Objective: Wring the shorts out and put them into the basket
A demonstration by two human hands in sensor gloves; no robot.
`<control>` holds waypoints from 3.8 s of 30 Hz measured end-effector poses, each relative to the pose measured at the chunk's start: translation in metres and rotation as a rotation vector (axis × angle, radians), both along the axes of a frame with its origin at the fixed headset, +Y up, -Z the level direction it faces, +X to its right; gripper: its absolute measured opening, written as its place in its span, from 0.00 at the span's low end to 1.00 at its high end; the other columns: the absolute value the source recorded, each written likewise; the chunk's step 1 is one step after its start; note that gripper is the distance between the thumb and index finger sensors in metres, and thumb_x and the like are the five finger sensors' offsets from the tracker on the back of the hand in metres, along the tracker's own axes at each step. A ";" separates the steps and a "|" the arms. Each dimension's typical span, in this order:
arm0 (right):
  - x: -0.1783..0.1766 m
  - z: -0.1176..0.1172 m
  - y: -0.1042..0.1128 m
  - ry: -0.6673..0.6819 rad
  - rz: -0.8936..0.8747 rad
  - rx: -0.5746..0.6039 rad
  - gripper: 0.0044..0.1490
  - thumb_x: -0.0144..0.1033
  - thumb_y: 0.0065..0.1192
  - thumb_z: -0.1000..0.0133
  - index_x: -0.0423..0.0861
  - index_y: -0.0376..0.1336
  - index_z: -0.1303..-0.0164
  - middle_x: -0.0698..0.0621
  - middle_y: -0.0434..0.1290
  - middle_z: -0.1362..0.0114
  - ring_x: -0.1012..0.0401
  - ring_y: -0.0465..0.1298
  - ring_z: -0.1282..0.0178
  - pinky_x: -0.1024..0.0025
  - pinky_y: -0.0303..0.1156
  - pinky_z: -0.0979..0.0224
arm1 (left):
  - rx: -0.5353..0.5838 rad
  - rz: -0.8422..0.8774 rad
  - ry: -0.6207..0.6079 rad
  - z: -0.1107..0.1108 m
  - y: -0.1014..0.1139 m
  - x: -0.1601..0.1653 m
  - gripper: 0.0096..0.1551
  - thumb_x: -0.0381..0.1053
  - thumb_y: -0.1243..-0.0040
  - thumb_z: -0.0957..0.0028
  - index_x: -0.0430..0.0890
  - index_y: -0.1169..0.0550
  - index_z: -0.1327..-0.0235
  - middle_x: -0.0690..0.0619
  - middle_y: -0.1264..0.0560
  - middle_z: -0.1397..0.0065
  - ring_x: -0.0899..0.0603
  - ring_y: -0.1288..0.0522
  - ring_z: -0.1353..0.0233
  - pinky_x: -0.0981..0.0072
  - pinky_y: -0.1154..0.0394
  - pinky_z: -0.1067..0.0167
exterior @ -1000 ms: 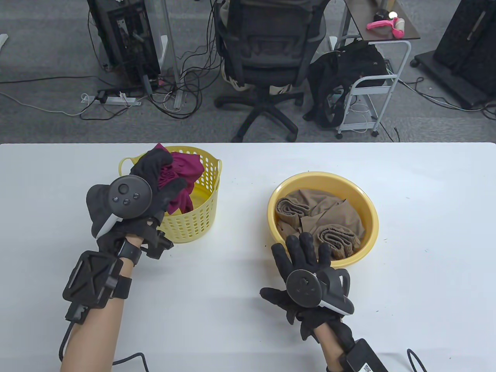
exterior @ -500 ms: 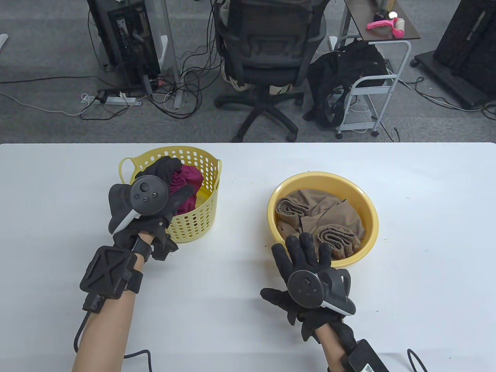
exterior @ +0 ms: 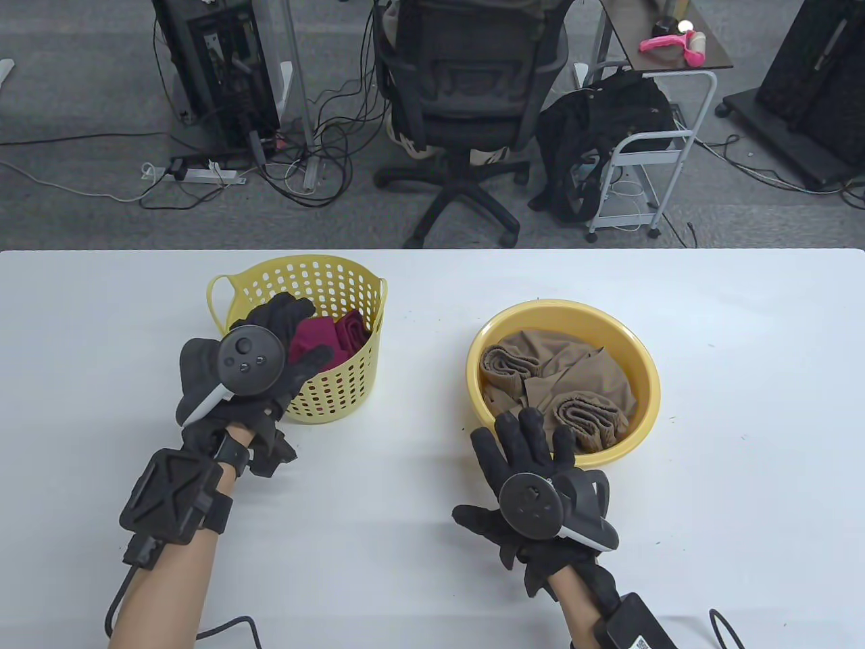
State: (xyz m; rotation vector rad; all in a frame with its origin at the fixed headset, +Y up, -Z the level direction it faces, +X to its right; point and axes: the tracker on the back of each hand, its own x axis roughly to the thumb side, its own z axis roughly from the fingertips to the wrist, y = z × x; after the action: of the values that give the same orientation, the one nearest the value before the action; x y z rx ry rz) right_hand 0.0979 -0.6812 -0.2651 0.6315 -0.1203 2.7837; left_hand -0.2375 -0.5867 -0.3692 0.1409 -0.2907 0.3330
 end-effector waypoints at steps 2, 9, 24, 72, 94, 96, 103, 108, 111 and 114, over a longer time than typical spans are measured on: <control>0.000 0.000 0.000 0.002 0.001 -0.001 0.65 0.73 0.64 0.49 0.41 0.46 0.16 0.30 0.43 0.16 0.31 0.39 0.18 0.21 0.35 0.29 | 0.000 -0.026 -0.018 0.006 -0.002 0.003 0.44 0.62 0.36 0.44 0.50 0.41 0.20 0.34 0.41 0.13 0.23 0.38 0.16 0.26 0.44 0.29; -0.001 0.000 0.000 0.013 0.002 0.000 0.65 0.73 0.64 0.49 0.41 0.46 0.16 0.30 0.43 0.16 0.30 0.39 0.18 0.21 0.35 0.29 | 0.023 -0.130 -0.102 0.035 -0.013 0.015 0.45 0.64 0.40 0.42 0.50 0.43 0.18 0.33 0.44 0.12 0.21 0.46 0.15 0.25 0.50 0.28; -0.004 0.002 -0.001 0.027 0.010 -0.005 0.66 0.73 0.64 0.49 0.41 0.46 0.16 0.31 0.43 0.16 0.30 0.39 0.18 0.21 0.35 0.29 | 0.105 -0.205 -0.223 0.099 -0.042 0.040 0.53 0.72 0.43 0.44 0.47 0.46 0.15 0.28 0.49 0.11 0.17 0.51 0.16 0.20 0.52 0.31; -0.011 0.005 0.011 0.042 0.040 -0.024 0.65 0.72 0.63 0.48 0.41 0.45 0.15 0.30 0.41 0.16 0.30 0.38 0.18 0.22 0.37 0.28 | 0.006 -0.293 -0.237 0.113 -0.108 0.036 0.55 0.74 0.45 0.45 0.50 0.50 0.13 0.30 0.55 0.10 0.17 0.55 0.15 0.18 0.55 0.32; 0.052 -0.046 0.065 -0.028 0.027 -0.198 0.61 0.69 0.62 0.45 0.41 0.45 0.15 0.31 0.42 0.16 0.30 0.42 0.18 0.24 0.44 0.26 | 0.024 -0.287 -0.234 0.116 -0.105 0.033 0.56 0.74 0.45 0.45 0.49 0.51 0.13 0.29 0.57 0.10 0.16 0.57 0.16 0.18 0.54 0.32; 0.062 -0.053 0.065 -0.047 0.032 -0.222 0.61 0.68 0.63 0.45 0.41 0.45 0.15 0.31 0.42 0.16 0.30 0.42 0.18 0.24 0.44 0.26 | 0.025 -0.285 -0.233 0.116 -0.105 0.032 0.56 0.74 0.45 0.45 0.49 0.51 0.13 0.29 0.57 0.10 0.16 0.57 0.16 0.18 0.54 0.32; 0.088 -0.070 0.056 -0.125 0.102 -0.262 0.61 0.64 0.67 0.46 0.41 0.45 0.16 0.32 0.43 0.16 0.30 0.45 0.18 0.27 0.49 0.25 | 0.027 -0.284 -0.235 0.116 -0.104 0.032 0.56 0.74 0.45 0.45 0.49 0.51 0.13 0.29 0.57 0.10 0.16 0.57 0.16 0.18 0.54 0.32; 0.101 -0.081 0.044 -0.174 0.116 -0.292 0.62 0.63 0.69 0.47 0.39 0.46 0.16 0.32 0.45 0.16 0.31 0.49 0.19 0.34 0.57 0.25 | 0.030 -0.290 -0.225 0.116 -0.104 0.031 0.56 0.74 0.45 0.45 0.49 0.51 0.13 0.29 0.57 0.10 0.16 0.57 0.16 0.18 0.54 0.32; 0.106 -0.087 0.036 -0.208 0.148 -0.302 0.63 0.63 0.69 0.48 0.39 0.45 0.16 0.32 0.46 0.16 0.31 0.51 0.20 0.36 0.58 0.25 | 0.027 -0.287 -0.226 0.116 -0.104 0.031 0.56 0.74 0.45 0.45 0.49 0.51 0.13 0.29 0.57 0.10 0.16 0.56 0.16 0.18 0.54 0.32; 0.108 -0.092 0.029 -0.235 0.168 -0.307 0.63 0.62 0.70 0.48 0.38 0.45 0.17 0.32 0.48 0.17 0.31 0.54 0.20 0.37 0.59 0.26 | 0.024 -0.287 -0.223 0.115 -0.104 0.031 0.55 0.74 0.45 0.45 0.49 0.51 0.13 0.29 0.57 0.10 0.16 0.57 0.16 0.18 0.54 0.32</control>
State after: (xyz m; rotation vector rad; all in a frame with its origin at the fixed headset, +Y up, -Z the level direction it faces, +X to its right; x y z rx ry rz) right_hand 0.2058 -0.6518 -0.3574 0.2484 0.3209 2.9398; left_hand -0.2068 -0.6905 -0.2538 0.0838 -0.5297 0.0597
